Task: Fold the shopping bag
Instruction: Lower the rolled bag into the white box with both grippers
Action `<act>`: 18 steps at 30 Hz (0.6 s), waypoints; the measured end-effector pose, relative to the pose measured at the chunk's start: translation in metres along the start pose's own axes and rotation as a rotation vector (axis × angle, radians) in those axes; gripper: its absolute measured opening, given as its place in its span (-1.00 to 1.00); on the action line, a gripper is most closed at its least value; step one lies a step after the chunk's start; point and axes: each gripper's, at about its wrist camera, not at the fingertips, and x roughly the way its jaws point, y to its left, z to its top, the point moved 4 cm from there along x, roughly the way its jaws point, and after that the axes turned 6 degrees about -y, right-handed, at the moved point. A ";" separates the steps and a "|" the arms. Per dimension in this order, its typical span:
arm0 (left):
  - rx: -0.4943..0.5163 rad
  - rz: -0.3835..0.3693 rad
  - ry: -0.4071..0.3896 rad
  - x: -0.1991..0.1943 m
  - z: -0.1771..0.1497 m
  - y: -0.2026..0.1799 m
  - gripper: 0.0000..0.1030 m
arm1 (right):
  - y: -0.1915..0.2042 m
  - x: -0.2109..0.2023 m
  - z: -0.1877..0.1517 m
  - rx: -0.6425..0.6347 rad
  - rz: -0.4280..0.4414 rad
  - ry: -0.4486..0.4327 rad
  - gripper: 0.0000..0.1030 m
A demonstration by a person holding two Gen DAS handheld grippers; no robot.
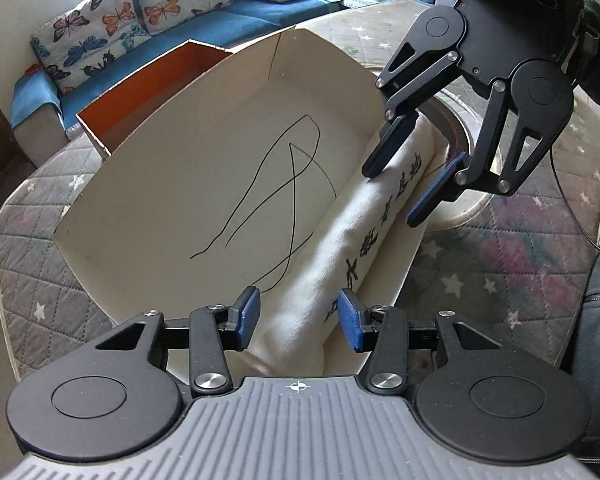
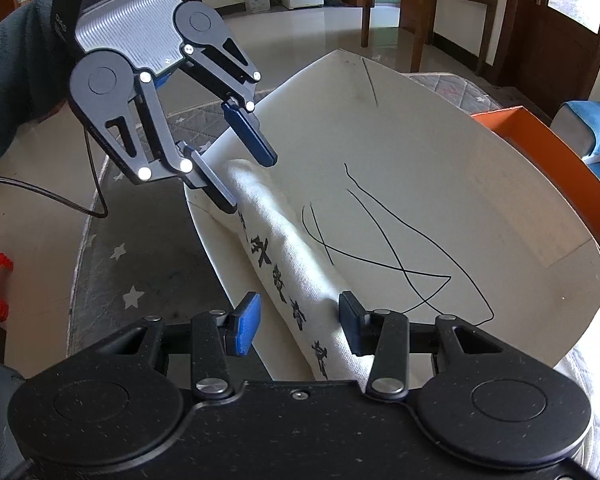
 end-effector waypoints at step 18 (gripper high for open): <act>0.111 0.055 0.114 0.101 -0.029 -0.074 -0.01 | 0.006 0.004 0.001 -0.045 -0.030 0.001 -0.03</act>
